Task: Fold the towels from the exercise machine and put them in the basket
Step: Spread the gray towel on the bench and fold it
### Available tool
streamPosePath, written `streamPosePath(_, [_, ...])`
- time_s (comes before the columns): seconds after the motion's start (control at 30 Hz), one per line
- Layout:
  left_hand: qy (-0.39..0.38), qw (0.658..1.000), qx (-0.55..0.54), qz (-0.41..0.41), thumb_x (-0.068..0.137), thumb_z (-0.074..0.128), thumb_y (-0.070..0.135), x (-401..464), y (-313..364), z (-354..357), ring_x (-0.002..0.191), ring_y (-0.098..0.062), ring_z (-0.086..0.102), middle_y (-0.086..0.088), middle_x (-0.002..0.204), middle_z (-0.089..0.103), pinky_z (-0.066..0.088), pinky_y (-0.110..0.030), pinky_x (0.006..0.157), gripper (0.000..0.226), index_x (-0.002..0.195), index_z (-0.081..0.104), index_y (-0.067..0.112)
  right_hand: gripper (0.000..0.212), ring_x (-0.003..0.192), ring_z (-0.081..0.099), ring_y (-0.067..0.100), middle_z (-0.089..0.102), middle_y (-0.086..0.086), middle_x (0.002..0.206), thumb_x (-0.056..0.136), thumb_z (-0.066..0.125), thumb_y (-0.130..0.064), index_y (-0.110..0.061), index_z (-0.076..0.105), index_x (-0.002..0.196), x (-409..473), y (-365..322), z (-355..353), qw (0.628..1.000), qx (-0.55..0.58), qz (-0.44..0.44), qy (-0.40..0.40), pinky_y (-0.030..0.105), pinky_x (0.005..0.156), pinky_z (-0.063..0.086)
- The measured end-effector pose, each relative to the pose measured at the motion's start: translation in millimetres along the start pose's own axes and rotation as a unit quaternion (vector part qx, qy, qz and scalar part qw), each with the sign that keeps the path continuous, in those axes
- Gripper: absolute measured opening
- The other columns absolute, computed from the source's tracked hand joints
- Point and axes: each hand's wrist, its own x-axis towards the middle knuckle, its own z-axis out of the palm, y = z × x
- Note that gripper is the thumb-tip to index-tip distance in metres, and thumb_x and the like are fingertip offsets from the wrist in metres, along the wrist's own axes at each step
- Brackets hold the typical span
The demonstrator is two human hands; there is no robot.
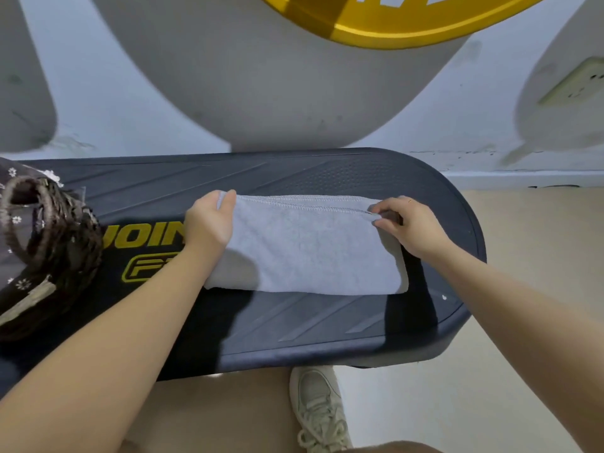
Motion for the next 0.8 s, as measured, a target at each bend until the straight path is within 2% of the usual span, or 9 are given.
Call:
streamPosePath(0.2, [0.038, 0.989, 0.089, 0.114, 0.096, 0.046, 0.02, 9, -2, -2, 0.052, -0.018, 0.028, -0.003, 0.051, 0.028, 0.017, -0.03, 0.053, 0.049, 0.053, 0.024, 0.015, 0.017, 0.083, 0.053, 0.015, 0.066, 0.008, 0.098, 0.091, 0.058, -0.02, -0.006, 0.064, 0.098, 12, -5, -4, 0.999, 0.003, 0.026, 0.036, 0.025, 0.07, 0.038])
streamPosePath(0.3, [0.056, 0.965, 0.176, 0.185, 0.095, 0.048, 0.019, 19, -11, -3, 0.059, -0.031, 0.046, -0.018, 0.058, 0.052, 0.032, -0.033, 0.057, 0.036, 0.063, 0.051, 0.001, 0.017, 0.087, 0.059, 0.024, 0.067, 0.009, 0.097, 0.093, 0.054, -0.023, -0.008, 0.062, 0.098, 19, -8, -8, 0.997, 0.003, 0.054, 0.048, 0.033, 0.071, 0.046])
streamPosePath(0.4, [0.07, 0.951, 0.235, 0.188, 0.096, 0.047, 0.02, 21, -13, 0, 0.068, -0.043, 0.055, -0.028, 0.07, 0.06, 0.043, -0.044, 0.058, 0.032, 0.081, 0.059, -0.005, 0.019, 0.091, 0.06, 0.028, 0.067, 0.011, 0.1, 0.093, 0.053, -0.025, -0.008, 0.059, 0.102, 25, -8, -5, 0.996, -0.01, 0.078, 0.036, 0.038, 0.076, 0.049])
streamPosePath(0.47, [0.064, 0.946, 0.262, 0.178, 0.096, 0.046, 0.019, 18, -10, 5, 0.072, -0.046, 0.056, -0.03, 0.075, 0.06, 0.04, -0.042, 0.056, 0.03, 0.088, 0.059, -0.007, 0.022, 0.096, 0.06, 0.03, 0.066, 0.013, 0.105, 0.092, 0.055, -0.023, -0.008, 0.056, 0.108, 27, -9, -2, 0.993, 0.011, 0.108, 0.042, 0.041, 0.081, 0.051])
streamPosePath(0.53, [0.074, 0.944, 0.279, 0.158, 0.096, 0.046, 0.017, 12, -5, 8, 0.083, -0.045, 0.057, -0.029, 0.092, 0.062, 0.039, -0.041, 0.058, 0.026, 0.104, 0.059, -0.004, 0.026, 0.103, 0.055, 0.034, 0.061, 0.017, 0.112, 0.091, 0.054, -0.018, -0.005, 0.052, 0.114, 26, -17, 3, 0.989, -0.004, 0.13, 0.074, 0.043, 0.085, 0.047])
streamPosePath(0.6, [0.11, 0.93, 0.306, 0.17, 0.091, 0.051, 0.012, 8, 2, 9, 0.103, -0.043, 0.055, -0.025, 0.118, 0.057, 0.045, -0.046, 0.073, 0.033, 0.122, 0.051, -0.001, 0.029, 0.107, 0.051, 0.039, 0.056, 0.02, 0.118, 0.088, 0.053, -0.013, -0.002, 0.052, 0.116, 19, -32, 14, 0.985, -0.087, 0.076, 0.131, 0.043, 0.087, 0.042])
streamPosePath(0.67, [0.105, 0.914, 0.304, 0.247, 0.084, 0.051, 0.002, -1, 12, 15, 0.119, -0.04, 0.048, -0.024, 0.131, 0.05, 0.042, -0.049, 0.093, 0.04, 0.124, 0.05, -0.003, 0.025, 0.103, 0.055, 0.04, 0.06, 0.02, 0.112, 0.083, 0.057, -0.009, 0.0, 0.059, 0.106, 9, -54, 36, 0.977, -0.119, -0.057, 0.168, 0.044, 0.088, 0.046])
streamPosePath(0.73, [0.001, 0.921, 0.258, 0.293, 0.083, 0.044, -0.002, -19, 19, 31, 0.125, -0.042, 0.045, -0.027, 0.133, 0.048, 0.038, -0.047, 0.101, 0.038, 0.12, 0.053, -0.007, 0.026, 0.109, 0.059, 0.04, 0.062, 0.019, 0.115, 0.083, 0.054, -0.013, -0.002, 0.062, 0.105, -2, -72, 66, 0.972, -0.116, -0.164, 0.124, 0.048, 0.095, 0.047])
streamPosePath(0.8, [-0.104, 0.904, 0.303, 0.284, 0.086, 0.038, 0.014, -38, 7, 41, 0.123, -0.041, 0.05, -0.026, 0.132, 0.051, 0.044, -0.048, 0.098, 0.044, 0.122, 0.054, -0.007, 0.052, 0.129, 0.045, 0.038, 0.049, 0.018, 0.139, 0.088, 0.03, -0.031, -0.006, 0.053, 0.128, -11, -84, 86, 0.979, -0.111, -0.173, -0.018, 0.046, 0.107, 0.034])
